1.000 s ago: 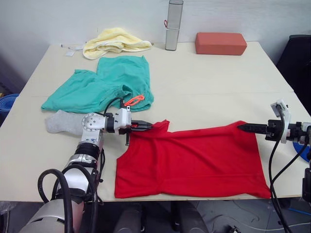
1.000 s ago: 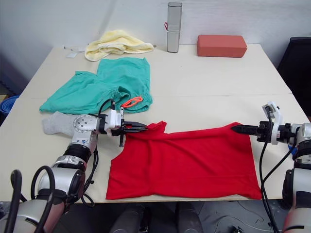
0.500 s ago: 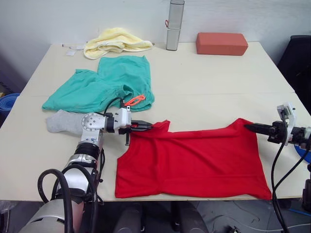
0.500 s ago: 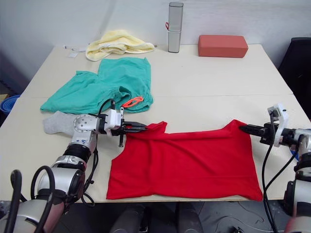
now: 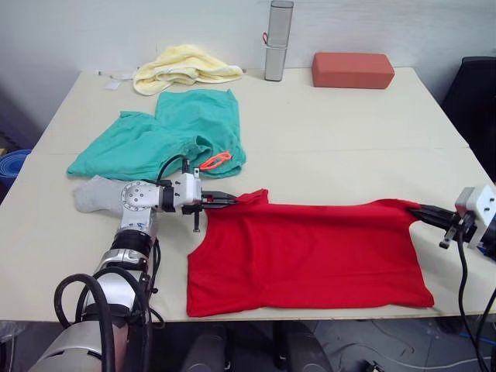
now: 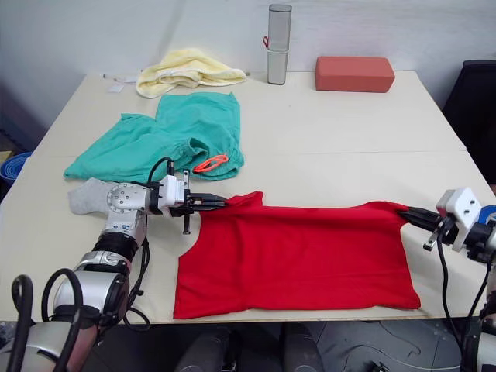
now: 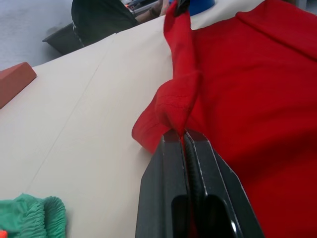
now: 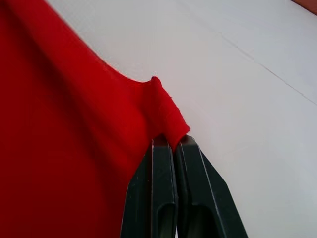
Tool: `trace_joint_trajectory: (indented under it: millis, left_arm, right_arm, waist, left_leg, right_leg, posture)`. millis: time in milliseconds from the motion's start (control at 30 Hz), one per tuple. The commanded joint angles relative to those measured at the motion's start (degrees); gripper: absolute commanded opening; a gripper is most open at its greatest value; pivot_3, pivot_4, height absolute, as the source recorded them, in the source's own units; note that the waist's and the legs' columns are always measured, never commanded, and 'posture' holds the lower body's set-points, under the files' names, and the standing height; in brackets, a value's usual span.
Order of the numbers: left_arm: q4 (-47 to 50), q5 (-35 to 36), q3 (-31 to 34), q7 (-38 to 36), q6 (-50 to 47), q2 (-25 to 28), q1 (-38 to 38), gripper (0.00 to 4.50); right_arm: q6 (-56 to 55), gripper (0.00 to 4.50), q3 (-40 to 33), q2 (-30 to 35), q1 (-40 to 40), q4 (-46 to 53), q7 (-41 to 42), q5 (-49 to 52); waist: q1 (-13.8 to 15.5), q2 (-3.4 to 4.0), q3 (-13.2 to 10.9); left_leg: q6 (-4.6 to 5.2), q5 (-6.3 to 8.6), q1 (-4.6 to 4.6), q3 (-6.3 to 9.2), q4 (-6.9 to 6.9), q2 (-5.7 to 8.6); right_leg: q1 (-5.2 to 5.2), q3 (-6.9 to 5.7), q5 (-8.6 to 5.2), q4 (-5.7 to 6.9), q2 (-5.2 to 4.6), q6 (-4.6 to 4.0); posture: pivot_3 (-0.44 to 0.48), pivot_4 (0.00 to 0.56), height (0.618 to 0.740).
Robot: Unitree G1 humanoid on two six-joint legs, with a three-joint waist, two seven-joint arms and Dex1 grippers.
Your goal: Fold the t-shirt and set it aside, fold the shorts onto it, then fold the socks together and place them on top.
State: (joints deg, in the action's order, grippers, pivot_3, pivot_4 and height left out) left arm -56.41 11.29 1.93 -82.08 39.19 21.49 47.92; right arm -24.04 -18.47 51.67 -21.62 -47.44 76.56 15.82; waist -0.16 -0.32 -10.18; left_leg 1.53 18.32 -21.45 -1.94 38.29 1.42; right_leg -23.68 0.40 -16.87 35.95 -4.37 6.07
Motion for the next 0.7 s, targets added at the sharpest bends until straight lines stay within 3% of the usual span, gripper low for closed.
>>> trace_joint_trajectory:
  millis: [33,267,600,700]
  left_arm:
    - [2.2,1.2,0.9,0.1,3.6,1.4,-1.4,0.0]
    - [4.2,1.9,0.8,0.4,7.8,2.7,-4.1,0.0]
    - [4.0,-0.2,-2.2,0.2,14.4,3.7,-7.7,0.0]
    - [4.5,0.9,-3.2,-1.3,11.8,3.9,-8.5,0.0]
  right_arm:
    - [-8.9,0.04,-1.1,0.2,1.9,0.6,-0.3,0.2]
    - [-22.9,0.04,-0.1,0.3,5.3,-1.0,-2.7,-1.7]
    - [-33.3,0.04,2.5,0.4,8.6,-4.3,-6.1,-4.2]
    - [-32.4,0.04,3.1,-0.6,9.8,-3.5,-8.6,-4.4]
  waist:
    - [-0.1,0.0,0.0]
    - [-0.1,0.0,0.0]
    - [-0.1,0.0,0.0]
    - [-0.1,0.01,0.0]
  left_leg:
    - [0.0,0.0,0.01,0.0,0.0,0.0]
    - [-0.01,0.0,0.08,-0.02,-0.04,-0.02]
    - [0.04,0.03,0.19,-0.02,-0.06,-0.02]
    - [0.04,0.03,0.2,-0.03,-0.07,-0.02]
  right_leg:
    - [0.0,0.01,0.0,0.0,0.0,0.0]
    - [0.03,0.05,0.0,-0.03,-0.01,0.0]
    - [0.14,0.08,0.0,-0.21,-0.05,-0.01]
    - [0.14,0.12,-0.01,-0.19,-0.05,-0.01]
  posture:
    - [0.0,0.15,0.74]
    - [0.0,0.15,0.74]
    - [0.0,0.15,0.74]
    - [0.0,0.15,0.74]
